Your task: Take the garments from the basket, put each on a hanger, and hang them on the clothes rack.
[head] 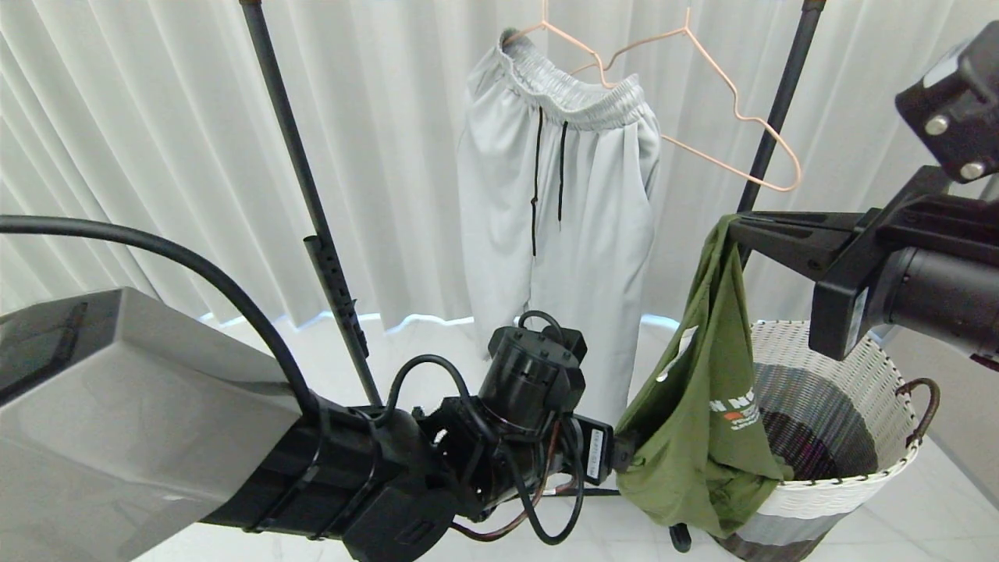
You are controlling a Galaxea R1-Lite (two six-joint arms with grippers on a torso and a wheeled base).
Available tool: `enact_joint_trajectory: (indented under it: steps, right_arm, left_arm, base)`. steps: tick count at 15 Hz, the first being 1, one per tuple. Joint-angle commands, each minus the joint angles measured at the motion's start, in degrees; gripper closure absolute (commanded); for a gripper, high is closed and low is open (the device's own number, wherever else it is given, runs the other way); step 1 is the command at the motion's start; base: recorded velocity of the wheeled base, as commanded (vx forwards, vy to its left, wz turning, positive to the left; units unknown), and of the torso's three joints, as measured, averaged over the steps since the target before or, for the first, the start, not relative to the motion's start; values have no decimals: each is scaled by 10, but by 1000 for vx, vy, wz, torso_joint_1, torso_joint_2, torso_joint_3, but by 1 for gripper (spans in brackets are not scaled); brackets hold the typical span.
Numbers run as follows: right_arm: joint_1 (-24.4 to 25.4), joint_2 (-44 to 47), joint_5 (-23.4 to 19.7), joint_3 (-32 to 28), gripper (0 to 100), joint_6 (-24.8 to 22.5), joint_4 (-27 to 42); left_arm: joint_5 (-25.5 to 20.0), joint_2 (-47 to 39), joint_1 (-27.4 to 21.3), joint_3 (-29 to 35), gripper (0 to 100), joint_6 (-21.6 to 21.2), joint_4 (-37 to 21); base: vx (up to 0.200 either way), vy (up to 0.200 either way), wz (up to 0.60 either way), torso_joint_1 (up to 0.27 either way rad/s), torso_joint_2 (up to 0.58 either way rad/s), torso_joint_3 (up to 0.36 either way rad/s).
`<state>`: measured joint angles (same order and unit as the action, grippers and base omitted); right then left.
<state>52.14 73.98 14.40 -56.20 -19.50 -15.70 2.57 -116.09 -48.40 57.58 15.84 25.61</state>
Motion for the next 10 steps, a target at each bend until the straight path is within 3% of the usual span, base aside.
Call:
enact_joint_trajectory:
  steps: [1, 3, 4, 7, 10]
  right_arm:
    - [0, -4, 0, 0, 100, 0, 0]
    - [0, -9, 0, 7, 100, 0, 0]
    - [0, -9, 0, 12, 100, 0, 0]
    - [-3, -9, 0, 25, 100, 9, -1]
    - [-7, -5, 4, 47, 100, 61, -3]
  left_arm:
    - [2, 3, -4, -29, 0, 0, 1]
    - [31, 14, -10, -48, 0, 1, 1]
    - [40, 20, -14, -55, 100, 2, 1]
    - [67, 56, -33, -94, 100, -4, 1]
    - [94, 139, -15, -132, 100, -34, -3]
  base:
    - [0, 0, 0, 0, 0, 0]
    - [0, 0, 0, 0, 0, 0]
    - [0, 0, 0, 0, 0, 0]
    - [0, 0, 0, 0, 0, 0]
    - [0, 0, 0, 0, 0, 0]
